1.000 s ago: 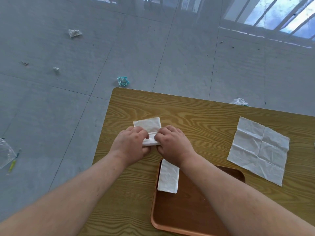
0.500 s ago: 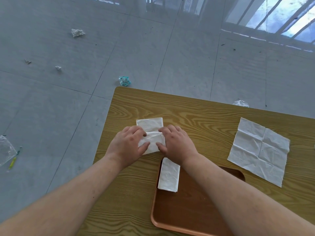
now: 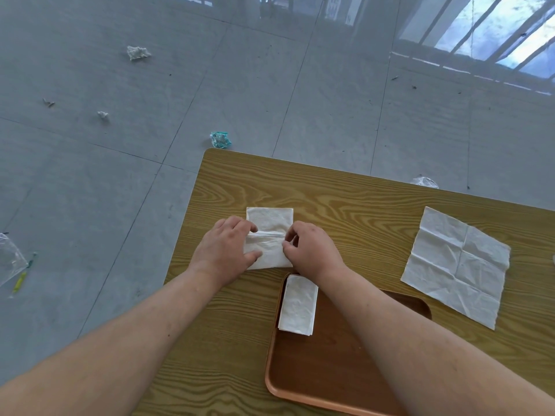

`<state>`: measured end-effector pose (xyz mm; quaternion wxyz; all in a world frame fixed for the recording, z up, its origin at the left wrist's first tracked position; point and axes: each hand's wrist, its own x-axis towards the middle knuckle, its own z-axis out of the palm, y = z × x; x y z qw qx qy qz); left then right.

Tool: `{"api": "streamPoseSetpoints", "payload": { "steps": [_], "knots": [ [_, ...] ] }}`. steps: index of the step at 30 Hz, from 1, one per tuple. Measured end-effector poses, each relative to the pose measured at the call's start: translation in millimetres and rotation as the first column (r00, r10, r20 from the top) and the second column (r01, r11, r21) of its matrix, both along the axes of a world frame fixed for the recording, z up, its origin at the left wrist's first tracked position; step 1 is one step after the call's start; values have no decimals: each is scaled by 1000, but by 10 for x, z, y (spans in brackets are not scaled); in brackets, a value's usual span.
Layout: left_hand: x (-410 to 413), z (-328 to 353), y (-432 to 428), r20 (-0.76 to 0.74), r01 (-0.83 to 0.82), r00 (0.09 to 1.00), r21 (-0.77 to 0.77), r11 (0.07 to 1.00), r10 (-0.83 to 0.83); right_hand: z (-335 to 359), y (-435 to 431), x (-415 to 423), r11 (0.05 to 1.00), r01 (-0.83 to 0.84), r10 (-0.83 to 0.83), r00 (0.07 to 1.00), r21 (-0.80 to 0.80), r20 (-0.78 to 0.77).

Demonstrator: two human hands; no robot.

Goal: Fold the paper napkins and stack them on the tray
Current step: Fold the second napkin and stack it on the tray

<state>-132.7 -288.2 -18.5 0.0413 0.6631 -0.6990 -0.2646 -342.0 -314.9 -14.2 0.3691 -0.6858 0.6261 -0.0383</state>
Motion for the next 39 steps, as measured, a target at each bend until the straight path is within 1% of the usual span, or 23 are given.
{"api": "streamPoseSetpoints", "payload": {
  "steps": [3, 7, 12, 26, 33, 36, 39],
  "knots": [
    [11, 17, -32, 10, 54, 998, 26, 998, -54, -7, -6, -5, 998, 53, -53, 998, 24, 26],
    [-3, 39, -91, 46, 73, 996, 19, 997, -73, -9, -24, 1, 988, 146, -148, 988, 47, 46],
    [-32, 36, -130, 82, 88, 993, 23, 996, -90, -10, -56, -9, 972, 224, -230, 969, 66, 91],
    [-53, 16, -190, 84, 69, 994, 34, 997, -72, 26, -95, -69, 948, 275, -305, 929, 162, 208],
    [-65, 28, -256, 80, 69, 994, 77, 995, -75, 52, -121, -93, 940, 280, -319, 924, 195, 211],
    [-76, 26, -257, 86, 64, 994, 72, 995, -71, 42, -130, -97, 931, 304, -343, 918, 201, 197],
    [-86, 21, -249, 92, 67, 993, 55, 996, -71, 29, -152, -81, 935, 300, -331, 930, 188, 163]
  ]
}}
